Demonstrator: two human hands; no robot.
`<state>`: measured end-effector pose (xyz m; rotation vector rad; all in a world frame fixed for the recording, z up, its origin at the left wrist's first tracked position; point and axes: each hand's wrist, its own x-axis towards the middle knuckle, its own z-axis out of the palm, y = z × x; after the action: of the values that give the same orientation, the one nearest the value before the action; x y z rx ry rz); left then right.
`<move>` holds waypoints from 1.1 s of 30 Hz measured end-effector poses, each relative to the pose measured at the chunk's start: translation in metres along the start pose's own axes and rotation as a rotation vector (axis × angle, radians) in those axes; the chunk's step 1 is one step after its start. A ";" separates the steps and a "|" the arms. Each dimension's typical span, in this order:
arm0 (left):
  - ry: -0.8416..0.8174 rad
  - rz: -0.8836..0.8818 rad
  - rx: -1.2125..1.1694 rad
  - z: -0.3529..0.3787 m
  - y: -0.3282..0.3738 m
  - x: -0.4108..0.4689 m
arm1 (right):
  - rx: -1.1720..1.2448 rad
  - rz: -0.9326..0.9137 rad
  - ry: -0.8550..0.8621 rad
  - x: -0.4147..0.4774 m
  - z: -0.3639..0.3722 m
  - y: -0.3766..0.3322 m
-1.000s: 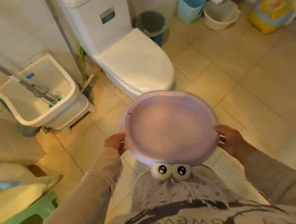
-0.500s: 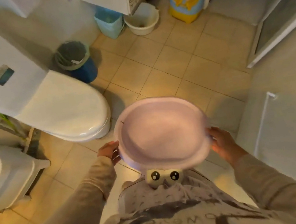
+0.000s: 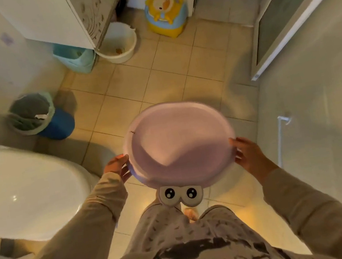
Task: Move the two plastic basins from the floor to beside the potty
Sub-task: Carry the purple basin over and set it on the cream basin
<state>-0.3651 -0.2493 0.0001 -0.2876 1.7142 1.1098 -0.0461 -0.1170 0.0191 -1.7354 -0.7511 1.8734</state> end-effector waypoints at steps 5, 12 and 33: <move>-0.033 -0.019 0.030 0.057 0.070 0.045 | 0.080 0.035 0.120 0.051 0.020 -0.049; -0.116 -0.013 0.097 0.124 0.174 0.088 | 0.177 0.032 0.201 0.109 0.046 -0.123; 0.012 -0.046 -0.127 0.342 0.305 0.171 | 0.010 0.028 0.044 0.335 0.023 -0.359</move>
<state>-0.4246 0.2362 0.0035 -0.4121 1.6429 1.1867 -0.1057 0.3716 0.0163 -1.7838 -0.7030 1.8472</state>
